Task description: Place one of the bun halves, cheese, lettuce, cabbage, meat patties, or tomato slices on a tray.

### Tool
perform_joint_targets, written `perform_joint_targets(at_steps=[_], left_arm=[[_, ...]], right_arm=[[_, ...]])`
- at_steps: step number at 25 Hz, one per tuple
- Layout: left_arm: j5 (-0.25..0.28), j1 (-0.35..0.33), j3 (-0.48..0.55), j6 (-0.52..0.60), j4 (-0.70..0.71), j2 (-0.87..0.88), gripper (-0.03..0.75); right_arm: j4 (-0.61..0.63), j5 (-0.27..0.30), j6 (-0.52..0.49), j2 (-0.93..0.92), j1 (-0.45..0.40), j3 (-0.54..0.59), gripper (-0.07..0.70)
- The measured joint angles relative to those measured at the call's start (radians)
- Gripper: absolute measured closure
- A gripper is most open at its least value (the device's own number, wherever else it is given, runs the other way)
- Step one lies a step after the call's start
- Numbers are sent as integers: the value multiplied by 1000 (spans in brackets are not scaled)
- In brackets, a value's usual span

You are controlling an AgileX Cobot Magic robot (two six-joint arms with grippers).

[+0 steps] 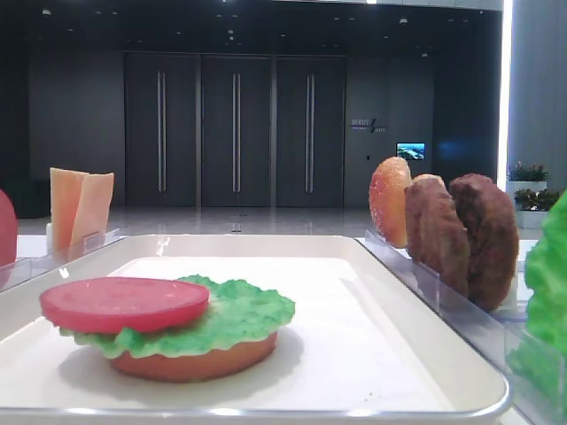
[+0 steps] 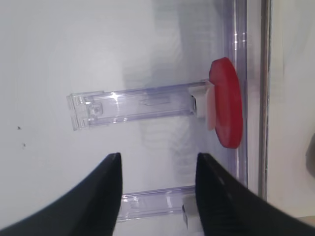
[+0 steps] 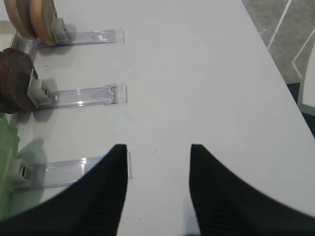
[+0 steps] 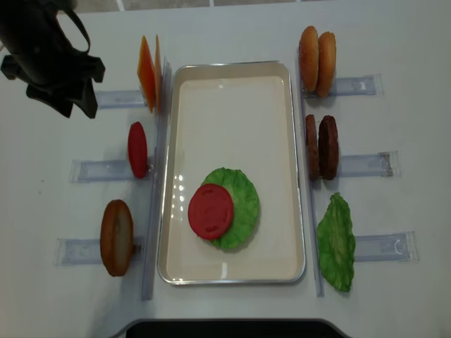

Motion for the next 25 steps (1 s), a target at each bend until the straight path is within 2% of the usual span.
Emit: perform_joint_targets(at_steps=[3, 6, 14, 17, 25], left_arm=[[0, 0, 8, 5, -5, -15, 343], [0, 0, 62, 7, -5, -86, 345], [0, 0, 370, 7, 21, -450, 356], [-29, 0, 485, -9, 24, -593, 356], [-57, 0, 707, -18, 28, -906, 356]], right_arm=[[0, 0, 0, 0, 0, 0, 341], [0, 0, 0, 0, 0, 0, 341], [0, 0, 0, 0, 0, 0, 341], [0, 0, 0, 0, 0, 0, 341], [0, 0, 0, 0, 0, 0, 341]])
